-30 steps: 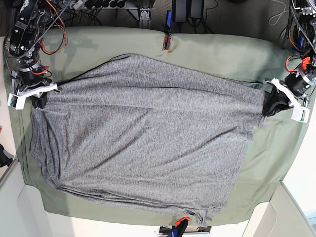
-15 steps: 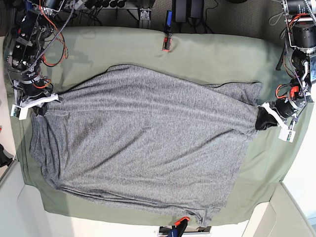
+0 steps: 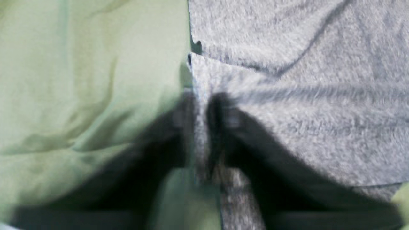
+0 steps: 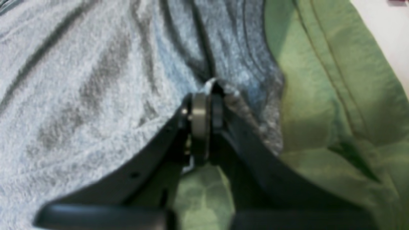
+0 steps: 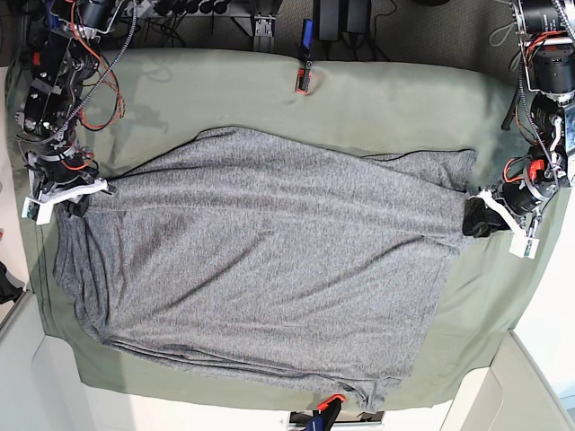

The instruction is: Fold the T-shirt properly

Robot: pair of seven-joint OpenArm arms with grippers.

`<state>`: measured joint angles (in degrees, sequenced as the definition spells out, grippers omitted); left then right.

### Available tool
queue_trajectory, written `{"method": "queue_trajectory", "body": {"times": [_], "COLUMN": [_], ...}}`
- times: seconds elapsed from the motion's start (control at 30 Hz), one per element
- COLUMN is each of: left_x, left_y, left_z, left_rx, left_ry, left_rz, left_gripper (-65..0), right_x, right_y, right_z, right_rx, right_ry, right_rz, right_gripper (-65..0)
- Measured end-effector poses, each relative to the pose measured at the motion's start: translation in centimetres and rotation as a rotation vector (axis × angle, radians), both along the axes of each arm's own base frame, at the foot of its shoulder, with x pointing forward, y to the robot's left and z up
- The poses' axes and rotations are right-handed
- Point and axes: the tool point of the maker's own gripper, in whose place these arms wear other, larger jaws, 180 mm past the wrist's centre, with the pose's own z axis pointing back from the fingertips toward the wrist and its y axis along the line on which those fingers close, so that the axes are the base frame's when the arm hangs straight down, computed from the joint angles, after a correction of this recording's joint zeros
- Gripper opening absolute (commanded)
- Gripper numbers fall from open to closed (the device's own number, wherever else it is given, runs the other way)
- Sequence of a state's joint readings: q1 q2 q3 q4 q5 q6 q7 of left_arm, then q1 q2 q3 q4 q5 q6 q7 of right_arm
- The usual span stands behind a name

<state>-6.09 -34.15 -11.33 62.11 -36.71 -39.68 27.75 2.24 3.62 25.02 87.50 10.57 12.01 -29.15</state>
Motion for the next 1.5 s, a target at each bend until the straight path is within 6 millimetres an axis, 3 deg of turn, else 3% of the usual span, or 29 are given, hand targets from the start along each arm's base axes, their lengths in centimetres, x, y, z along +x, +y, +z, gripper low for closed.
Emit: {"method": "queue_trajectory", "body": {"times": [0.03, 0.13, 0.27, 0.37, 0.5, 0.8, 0.9, 1.03, 1.17, 1.3, 1.5], "left_x": [-0.4, -1.3, -1.4, -1.4, -3.1, -8.7, -10.6, -11.3, -12.1, -11.8, -12.5], "left_y": [-0.1, -1.0, -1.4, -0.3, 0.7, 1.1, 1.5, 1.3, 0.7, 0.4, -1.3], "left_z": [-0.4, -1.1, -0.3, 1.5, 2.9, 1.7, 0.7, 0.5, -0.1, 0.1, -1.7], "left_rx": [-0.011, -0.077, -0.153, -0.125, -0.101, -0.082, -0.089, -0.124, -0.149, -0.176, -0.201], "left_ry": [0.032, 0.111, 0.119, 0.080, 0.056, 0.114, 0.153, 0.152, 0.167, 0.149, 0.168], "left_rz": [-0.003, -0.010, -0.008, -0.006, -0.002, 0.006, 0.029, 0.046, 0.050, 0.054, 0.068], "left_gripper": [-29.3, -28.1, -28.1, -28.1, -28.1, -28.1, -28.1, -28.1, -28.1, -28.1, -28.1], "right_x": [0.0, 0.2, 0.2, 0.3, 0.3, -1.1, -1.1, -1.0, -3.2, -4.8, -5.1], "right_y": [0.0, 0.2, 0.7, 1.0, 1.6, 4.6, 5.2, 5.1, 4.5, 2.7, -0.1], "right_z": [0.0, 0.2, 0.5, 1.4, 1.8, 0.4, 1.2, 2.6, 0.6, -0.7, 0.0], "right_rx": [0.001, 0.035, 0.076, 0.069, 0.082, 0.202, 0.205, 0.178, 0.153, 0.124, 0.109], "right_ry": [-0.001, -0.019, -0.023, -0.029, -0.027, 0.090, 0.084, 0.050, 0.116, 0.138, 0.096], "right_rz": [0.000, -0.007, -0.003, 0.017, 0.047, 0.162, 0.199, 0.204, 0.177, 0.092, 0.005], "right_gripper": [-42.2, -31.7, -31.3, -31.3, -31.3, -31.3, -31.3, -31.3, -31.3, -31.3, -31.3]}}
